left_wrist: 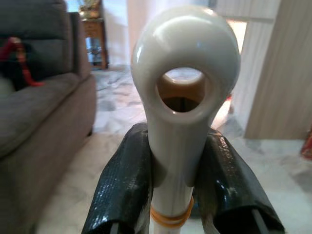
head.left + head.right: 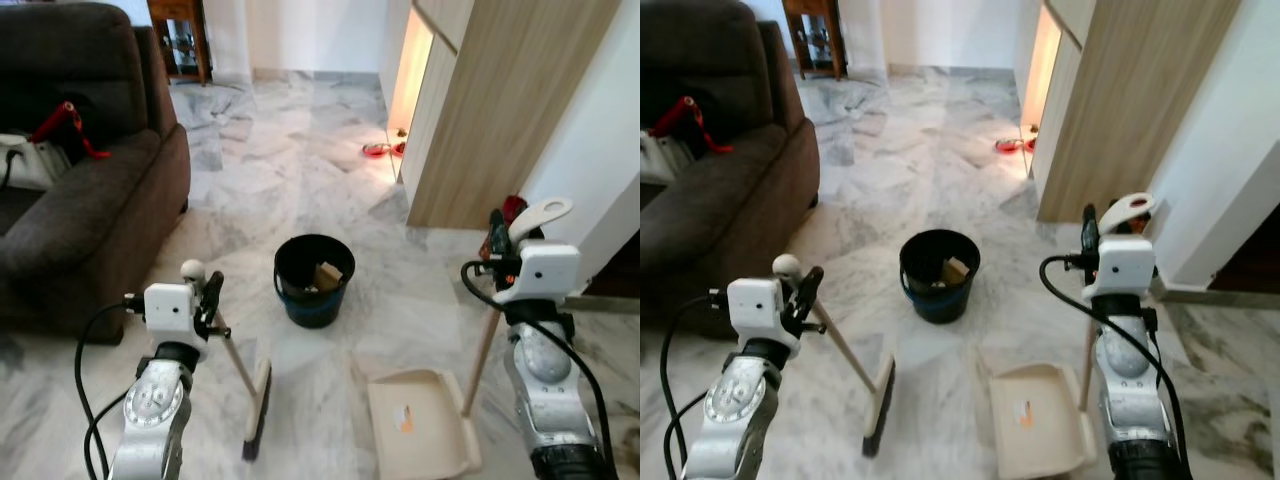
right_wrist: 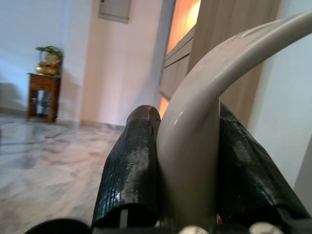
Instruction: Sweep floor
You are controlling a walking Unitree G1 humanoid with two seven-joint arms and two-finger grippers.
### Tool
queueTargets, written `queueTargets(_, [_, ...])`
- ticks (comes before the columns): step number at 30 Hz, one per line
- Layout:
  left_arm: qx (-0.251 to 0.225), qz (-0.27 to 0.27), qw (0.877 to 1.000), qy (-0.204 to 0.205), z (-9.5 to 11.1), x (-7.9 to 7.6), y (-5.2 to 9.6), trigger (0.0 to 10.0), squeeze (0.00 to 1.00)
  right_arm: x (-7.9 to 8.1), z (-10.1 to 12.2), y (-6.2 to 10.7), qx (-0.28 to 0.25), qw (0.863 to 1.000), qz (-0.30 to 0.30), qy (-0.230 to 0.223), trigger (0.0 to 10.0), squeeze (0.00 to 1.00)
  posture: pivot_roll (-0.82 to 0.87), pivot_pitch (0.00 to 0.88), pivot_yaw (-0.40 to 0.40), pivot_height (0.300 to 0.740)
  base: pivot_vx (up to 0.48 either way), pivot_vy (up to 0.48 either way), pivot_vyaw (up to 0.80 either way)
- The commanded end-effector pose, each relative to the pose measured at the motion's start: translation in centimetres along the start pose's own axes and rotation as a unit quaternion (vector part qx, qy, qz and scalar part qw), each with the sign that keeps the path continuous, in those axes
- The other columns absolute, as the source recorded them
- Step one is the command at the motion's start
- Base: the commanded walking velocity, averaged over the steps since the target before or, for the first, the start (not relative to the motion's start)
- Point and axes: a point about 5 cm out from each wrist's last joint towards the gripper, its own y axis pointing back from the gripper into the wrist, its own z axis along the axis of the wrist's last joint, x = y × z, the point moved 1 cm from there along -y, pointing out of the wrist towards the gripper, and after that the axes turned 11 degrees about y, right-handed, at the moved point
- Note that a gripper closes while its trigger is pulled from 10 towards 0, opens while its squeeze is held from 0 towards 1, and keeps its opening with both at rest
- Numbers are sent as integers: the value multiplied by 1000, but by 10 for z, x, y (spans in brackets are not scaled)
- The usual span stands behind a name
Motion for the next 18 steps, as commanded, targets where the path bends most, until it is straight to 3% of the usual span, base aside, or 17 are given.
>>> queueTargets(1, [-23,-16,1000,-5,9,-8,-7,10000,0,-8,5,1,-11,1000,-10,-4,10000,0,-94,0,-2,740,0,0,0])
queueTargets(9, [-28,-34,999,-11,14,-9,-20,10000,0,-7,2,2,3,999,-34,-30,10000,0,-104,0,11,740,0,0,0])
queueTargets(18, [-33,-25,999,-1,9,-16,-22,10000,0,-1,2,-2,7,999,-12,-42,10000,0,-88,0,-7,740,0,0,0])
